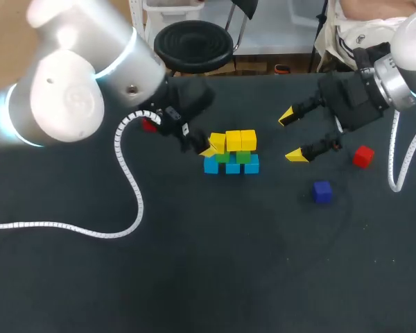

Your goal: Place the blue cubes, place green cubes on the blue cubes, place the yellow cubes on the green cubes, then place the red cubes on the yellow cubes, and place purple cube on the red cubes.

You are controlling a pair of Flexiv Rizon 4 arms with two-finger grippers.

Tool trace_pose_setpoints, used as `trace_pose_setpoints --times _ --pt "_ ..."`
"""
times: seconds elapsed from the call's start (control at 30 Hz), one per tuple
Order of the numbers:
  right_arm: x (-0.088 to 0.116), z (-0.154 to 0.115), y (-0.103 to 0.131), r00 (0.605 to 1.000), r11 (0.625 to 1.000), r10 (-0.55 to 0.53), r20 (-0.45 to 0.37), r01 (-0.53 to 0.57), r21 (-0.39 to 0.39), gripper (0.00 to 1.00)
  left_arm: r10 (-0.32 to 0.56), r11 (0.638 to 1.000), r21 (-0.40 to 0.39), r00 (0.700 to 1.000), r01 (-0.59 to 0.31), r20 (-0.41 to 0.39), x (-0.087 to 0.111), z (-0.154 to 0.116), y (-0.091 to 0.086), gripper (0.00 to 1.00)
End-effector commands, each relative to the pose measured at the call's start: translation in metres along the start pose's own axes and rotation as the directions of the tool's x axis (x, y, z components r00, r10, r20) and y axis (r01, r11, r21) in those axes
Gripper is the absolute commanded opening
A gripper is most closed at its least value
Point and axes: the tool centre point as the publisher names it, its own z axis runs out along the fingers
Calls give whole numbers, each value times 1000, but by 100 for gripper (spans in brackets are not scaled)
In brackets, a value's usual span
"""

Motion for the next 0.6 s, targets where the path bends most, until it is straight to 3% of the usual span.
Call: trace_pose_setpoints --times 0.03,0.37,0.6 --pt "0 0 1 1000 1000 -1 1 1 1 100 2 1000 -9 1000 -2 3 4 -5 -6 0" --pt "0 0 1 1000 1000 -1 1 1 1 100 -37 998 -47 998 35 -44 11 5 23 0" --pt "0 0 1 1000 1000 -1 1 1 1 100 -18 1000 -19 998 17 -53 6 14 19 0"
